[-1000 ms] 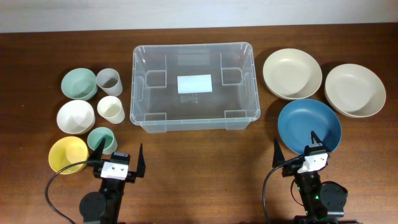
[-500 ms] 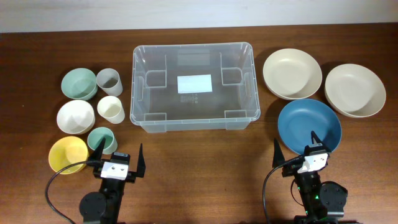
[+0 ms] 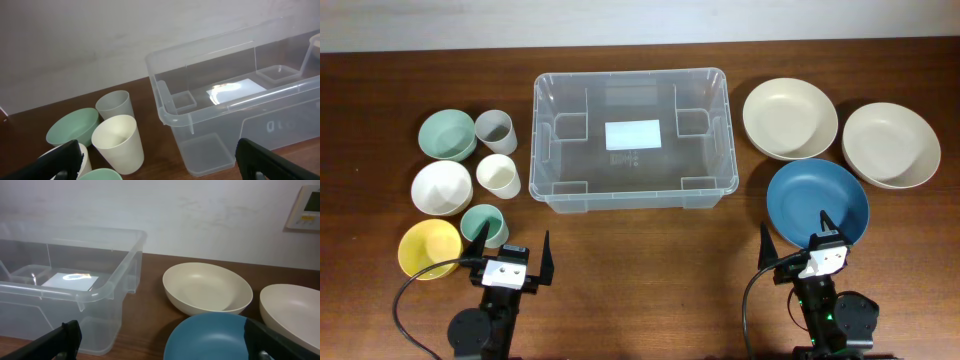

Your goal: Pack container

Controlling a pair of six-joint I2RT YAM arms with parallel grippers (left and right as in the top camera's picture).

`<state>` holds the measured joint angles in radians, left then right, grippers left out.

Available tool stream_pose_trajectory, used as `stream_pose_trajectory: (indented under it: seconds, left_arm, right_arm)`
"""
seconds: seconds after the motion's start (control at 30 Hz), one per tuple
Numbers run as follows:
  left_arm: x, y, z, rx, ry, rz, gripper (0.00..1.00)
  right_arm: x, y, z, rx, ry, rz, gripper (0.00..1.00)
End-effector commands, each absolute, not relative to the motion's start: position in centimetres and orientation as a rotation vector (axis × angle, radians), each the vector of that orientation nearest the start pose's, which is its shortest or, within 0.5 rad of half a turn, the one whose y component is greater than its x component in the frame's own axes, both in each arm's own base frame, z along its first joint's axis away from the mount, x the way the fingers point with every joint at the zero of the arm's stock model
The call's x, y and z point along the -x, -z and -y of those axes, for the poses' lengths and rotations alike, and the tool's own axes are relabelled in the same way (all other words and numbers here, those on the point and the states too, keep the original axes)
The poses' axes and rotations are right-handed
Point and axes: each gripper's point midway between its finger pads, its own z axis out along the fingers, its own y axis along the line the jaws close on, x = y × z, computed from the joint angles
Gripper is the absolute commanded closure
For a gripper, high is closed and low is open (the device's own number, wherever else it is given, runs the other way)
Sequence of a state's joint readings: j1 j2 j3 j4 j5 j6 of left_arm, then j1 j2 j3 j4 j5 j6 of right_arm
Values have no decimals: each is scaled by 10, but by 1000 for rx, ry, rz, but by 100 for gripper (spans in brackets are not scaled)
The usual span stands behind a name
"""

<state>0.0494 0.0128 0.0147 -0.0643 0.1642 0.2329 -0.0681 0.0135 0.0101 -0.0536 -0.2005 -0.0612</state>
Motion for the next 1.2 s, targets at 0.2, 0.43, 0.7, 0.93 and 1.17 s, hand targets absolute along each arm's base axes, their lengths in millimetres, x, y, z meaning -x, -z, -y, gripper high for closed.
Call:
stream_pose_trajectory:
  seconds: [0.2, 0.43, 0.7, 0.93, 1.17]
  left_arm:
    - [-245, -161, 14, -273, -96, -1611, 0]
    - [-245, -161, 14, -273, -96, -1611, 0]
    - [-245, -161, 14, -273, -96, -1611, 0]
    - [-245, -161, 14, -273, -96, -1611, 0]
    - [-245, -161, 14, -273, -96, -1611, 0]
  right_arm:
    - [-245, -161, -18, 153, -58, -1622, 1]
    - [-245, -161, -18, 153, -58, -1622, 1]
    - [-245, -161, -18, 153, -58, -1621, 1]
    - [-245, -162, -18, 154, -59, -1617, 1]
    - [-244, -162, -22, 157, -90, -1617, 1]
